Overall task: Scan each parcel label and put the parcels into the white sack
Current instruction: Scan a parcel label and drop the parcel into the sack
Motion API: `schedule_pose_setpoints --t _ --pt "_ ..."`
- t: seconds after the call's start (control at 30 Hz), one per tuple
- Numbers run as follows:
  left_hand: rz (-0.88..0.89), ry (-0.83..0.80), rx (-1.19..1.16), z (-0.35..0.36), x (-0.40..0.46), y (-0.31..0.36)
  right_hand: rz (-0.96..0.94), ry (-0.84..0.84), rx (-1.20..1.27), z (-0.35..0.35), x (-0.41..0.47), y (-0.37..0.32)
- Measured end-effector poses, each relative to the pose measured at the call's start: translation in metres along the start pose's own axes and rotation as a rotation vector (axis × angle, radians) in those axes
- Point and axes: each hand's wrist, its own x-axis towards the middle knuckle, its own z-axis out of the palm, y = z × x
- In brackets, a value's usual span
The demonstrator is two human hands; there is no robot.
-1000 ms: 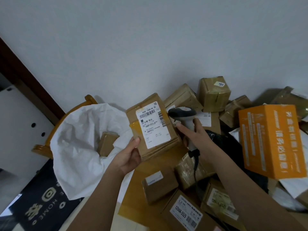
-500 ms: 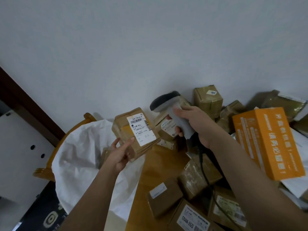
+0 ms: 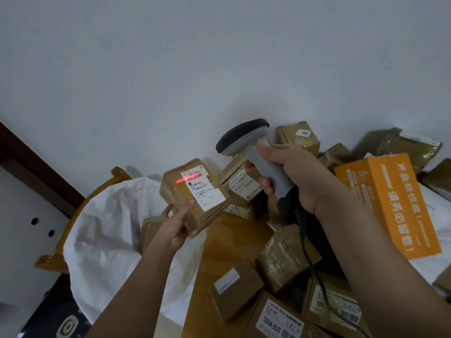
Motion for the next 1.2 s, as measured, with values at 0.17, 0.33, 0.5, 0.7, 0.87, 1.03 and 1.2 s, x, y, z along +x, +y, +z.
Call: schedule_pose_setpoints --t 0.17,0.33,0.5,0.7,0.87,1.03,1.2 --pt "-0.035 -0.02 -0.025 -0.01 0.011 -0.006 0.046 -0.031 0.007 0.006 0.014 0.011" --pt "-0.034 0.089 -0.052 -0.038 0.023 -0.009 0.142 -0.021 -0.081 0.022 0.034 0.034" --pt "0.004 0.42 0.013 -0.084 0.048 -0.002 0.218 -0.056 -0.184 0.044 0.053 0.055" --pt "0.014 0.63 0.082 -0.125 0.083 0.008 0.233 -0.093 -0.279 0.062 0.077 0.084" --pt "0.15 0.687 0.444 -0.14 0.111 0.01 0.249 -0.096 -0.302 0.065 0.096 0.111" --pt "0.177 0.625 0.756 -0.16 0.141 -0.002 0.314 -0.056 -0.35 0.063 0.102 0.133" --pt "-0.005 0.331 0.607 -0.166 0.153 -0.023 0.334 -0.027 -0.359 0.06 0.105 0.142"
